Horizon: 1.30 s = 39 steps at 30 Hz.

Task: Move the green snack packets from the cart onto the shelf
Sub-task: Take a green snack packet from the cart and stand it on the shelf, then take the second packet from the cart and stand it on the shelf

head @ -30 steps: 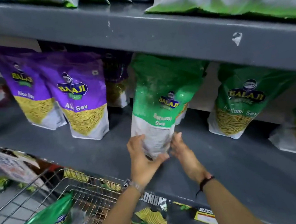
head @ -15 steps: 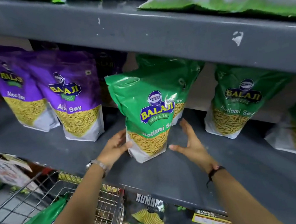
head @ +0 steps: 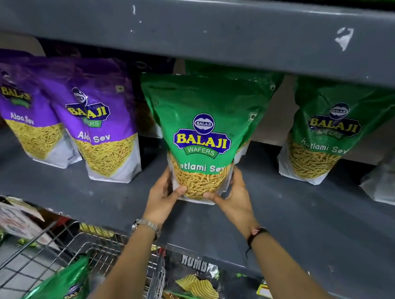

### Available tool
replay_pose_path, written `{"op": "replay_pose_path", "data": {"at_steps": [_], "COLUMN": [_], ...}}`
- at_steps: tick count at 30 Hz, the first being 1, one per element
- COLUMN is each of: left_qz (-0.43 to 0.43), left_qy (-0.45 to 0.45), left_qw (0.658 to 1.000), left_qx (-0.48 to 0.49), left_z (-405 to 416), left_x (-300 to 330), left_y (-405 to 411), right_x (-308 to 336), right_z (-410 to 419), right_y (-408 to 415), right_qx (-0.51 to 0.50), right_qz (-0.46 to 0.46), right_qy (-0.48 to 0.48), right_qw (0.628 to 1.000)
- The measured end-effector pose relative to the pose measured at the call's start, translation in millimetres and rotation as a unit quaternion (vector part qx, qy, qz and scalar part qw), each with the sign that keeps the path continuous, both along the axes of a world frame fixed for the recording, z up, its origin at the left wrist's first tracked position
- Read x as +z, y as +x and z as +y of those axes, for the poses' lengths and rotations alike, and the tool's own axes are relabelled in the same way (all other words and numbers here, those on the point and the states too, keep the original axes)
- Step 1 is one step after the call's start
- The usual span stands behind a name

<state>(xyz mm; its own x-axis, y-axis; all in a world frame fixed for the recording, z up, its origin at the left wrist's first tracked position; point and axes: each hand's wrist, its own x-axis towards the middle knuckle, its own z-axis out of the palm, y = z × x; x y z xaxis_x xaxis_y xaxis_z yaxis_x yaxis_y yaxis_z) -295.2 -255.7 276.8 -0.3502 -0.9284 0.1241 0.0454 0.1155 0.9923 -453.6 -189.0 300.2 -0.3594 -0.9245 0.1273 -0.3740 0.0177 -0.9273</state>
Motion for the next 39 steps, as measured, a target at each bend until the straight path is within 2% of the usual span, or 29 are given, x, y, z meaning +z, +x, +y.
{"op": "replay_pose_path", "data": {"at_steps": [2, 4, 6, 7, 9, 11, 13, 16, 18, 21, 25, 28, 30, 33, 36, 39], "left_qz": [-0.02, -0.063, -0.081, -0.089, -0.118, -0.151, -0.188, -0.186, -0.171, -0.186, -0.212, -0.206, -0.151, -0.06, -0.061, -0.057], "left_qy": [-0.008, -0.03, -0.063, -0.069, -0.047, 0.024, 0.083, 0.179, 0.274, 0.353, 0.312, 0.301, 0.318, 0.305, 0.276, 0.233], "left_qw": [0.999, 0.987, 0.965, 0.953, 0.927, 0.892, 0.85, 0.799, 0.781, 0.811, 0.853, 0.87, 0.87, 0.86, 0.869, 0.898], "left_qx": [0.048, 0.143, 0.242, 0.282, 0.354, 0.426, 0.486, 0.543, 0.535, 0.429, 0.361, 0.332, 0.345, 0.405, 0.406, 0.369], "left_z": [8, 24, 47, 60, 87, 114, 139, 161, 163, 153, 118, 94, 89, 93, 105, 112], "left_x": [0, -1, -4, -10, -30, -61, -88, -127, -151, -189, -234, -260, -271, -263, -237, -192], "left_y": [1, 10, 29, 44, 78, 118, 151, 197, 225, 255, 279, 292, 294, 290, 286, 280], "right_x": [2, 0, -8, -13, -26, -41, -58, -94, -124, -167, -227, -262, -275, -269, -235, -186], "right_z": [2, 13, 33, 44, 59, 59, 50, 26, 12, -9, -32, -40, -40, -42, -38, -25], "right_y": [2, 6, 21, 34, 67, 108, 140, 189, 218, 250, 276, 298, 311, 310, 296, 272], "right_qx": [-0.016, -0.07, -0.131, -0.128, -0.046, 0.094, 0.229, 0.357, 0.402, 0.408, 0.413, 0.395, 0.353, 0.337, 0.368, 0.385], "right_qz": [0.004, 0.009, 0.028, 0.053, 0.092, 0.09, 0.114, 0.171, 0.194, 0.19, 0.217, 0.149, 0.144, 0.104, 0.11, 0.069], "right_qy": [0.013, 0.009, -0.063, -0.11, -0.148, -0.095, -0.002, 0.158, 0.253, 0.341, 0.36, 0.363, 0.361, 0.342, 0.312, 0.281], "right_qw": [1.0, 0.997, 0.989, 0.984, 0.984, 0.987, 0.967, 0.904, 0.858, 0.825, 0.808, 0.831, 0.851, 0.871, 0.869, 0.876]}}
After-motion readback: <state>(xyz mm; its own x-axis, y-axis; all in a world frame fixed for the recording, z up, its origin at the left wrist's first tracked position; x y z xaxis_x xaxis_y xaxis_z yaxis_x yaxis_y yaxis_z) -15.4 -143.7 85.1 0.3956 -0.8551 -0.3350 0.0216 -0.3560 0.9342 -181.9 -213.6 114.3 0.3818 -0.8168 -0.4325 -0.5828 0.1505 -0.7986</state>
